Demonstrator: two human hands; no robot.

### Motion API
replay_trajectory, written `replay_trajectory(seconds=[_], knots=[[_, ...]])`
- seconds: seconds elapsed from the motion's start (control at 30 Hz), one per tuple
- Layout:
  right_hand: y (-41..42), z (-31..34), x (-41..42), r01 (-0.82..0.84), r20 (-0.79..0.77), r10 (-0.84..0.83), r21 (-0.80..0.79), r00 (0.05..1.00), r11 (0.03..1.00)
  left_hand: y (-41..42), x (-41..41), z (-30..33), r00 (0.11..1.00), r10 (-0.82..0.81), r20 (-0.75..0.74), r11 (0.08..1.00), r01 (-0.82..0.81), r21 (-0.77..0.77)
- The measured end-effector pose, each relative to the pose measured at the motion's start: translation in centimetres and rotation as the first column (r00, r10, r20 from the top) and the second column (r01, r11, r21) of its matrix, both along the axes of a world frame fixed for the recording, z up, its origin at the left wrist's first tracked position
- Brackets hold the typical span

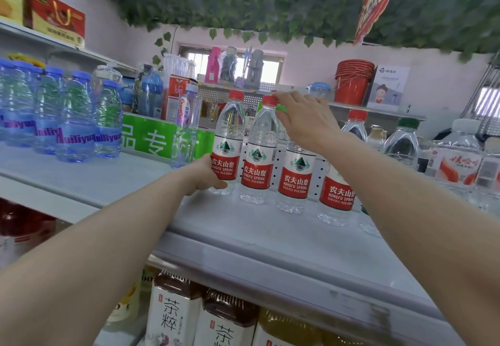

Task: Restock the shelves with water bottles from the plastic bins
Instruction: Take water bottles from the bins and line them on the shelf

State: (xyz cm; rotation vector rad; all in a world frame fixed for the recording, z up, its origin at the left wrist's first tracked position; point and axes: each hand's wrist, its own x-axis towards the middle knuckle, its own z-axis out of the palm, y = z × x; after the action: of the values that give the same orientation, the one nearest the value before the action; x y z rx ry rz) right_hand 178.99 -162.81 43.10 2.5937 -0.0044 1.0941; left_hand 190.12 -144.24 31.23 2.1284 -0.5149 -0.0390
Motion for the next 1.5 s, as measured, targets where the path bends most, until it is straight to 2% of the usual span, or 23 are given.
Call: replay_trajectory(seconds=[0.1, 0.27, 0.53, 0.77, 0.9, 1.13, 1.3, 1.5], knots=[[0.1, -0.1, 0.2, 0.000, 0.001, 0.000, -0.002, 1.000, 1.000, -0.2, 0.3, -0.2, 1.000, 0.006, 0.002, 1.000, -0.006, -0.012], [0.2, -0.3, 0.3, 0.006, 0.024, -0.006, -0.014, 1.000, 1.000, -0.4, 0.1, -0.4, 0.986, 0.085, 0.141, 0.994, -0.094, 0.062], [0.5, -0.4, 0.4, 0.025, 0.028, -0.025, -0.009, 0.999, 1.000, -0.1, -0.5, -0.2, 0.986, 0.061, 0.154, 0.993, -0.076, 0.095], [1.0, -0.5, -1.0, 0.050, 0.031, -0.050, -0.022, 0.998, 0.998, 1.0, -2.9, 0.8, 0.949, 0.094, 0.302, 0.968, -0.157, 0.193], [1.8, -1.4, -3.6, 0.057, 0.047, -0.054, -0.076, 0.997, 0.995, 2.0, -5.7, 0.8, 0.869, 0.095, 0.485, 0.966, -0.198, 0.166], [3.3, -6.7, -12.3, 0.084, -0.034, -0.090, -0.154, 0.995, 0.985, 4.6, -14.7, -1.1, 0.627, -0.082, 0.775, 0.950, -0.185, 0.250], [3.3, -12.5, -21.9, 0.170, -0.094, -0.188, -0.166, 0.978, 0.971, 4.9, -22.7, -4.0, 0.487, -0.168, 0.857, 0.949, -0.156, 0.275], [1.7, -18.5, -33.9, 0.237, -0.122, -0.263, -0.195, 0.957, 0.952, 1.5, -31.9, -8.3, 0.361, -0.304, 0.882, 0.945, -0.002, 0.327]])
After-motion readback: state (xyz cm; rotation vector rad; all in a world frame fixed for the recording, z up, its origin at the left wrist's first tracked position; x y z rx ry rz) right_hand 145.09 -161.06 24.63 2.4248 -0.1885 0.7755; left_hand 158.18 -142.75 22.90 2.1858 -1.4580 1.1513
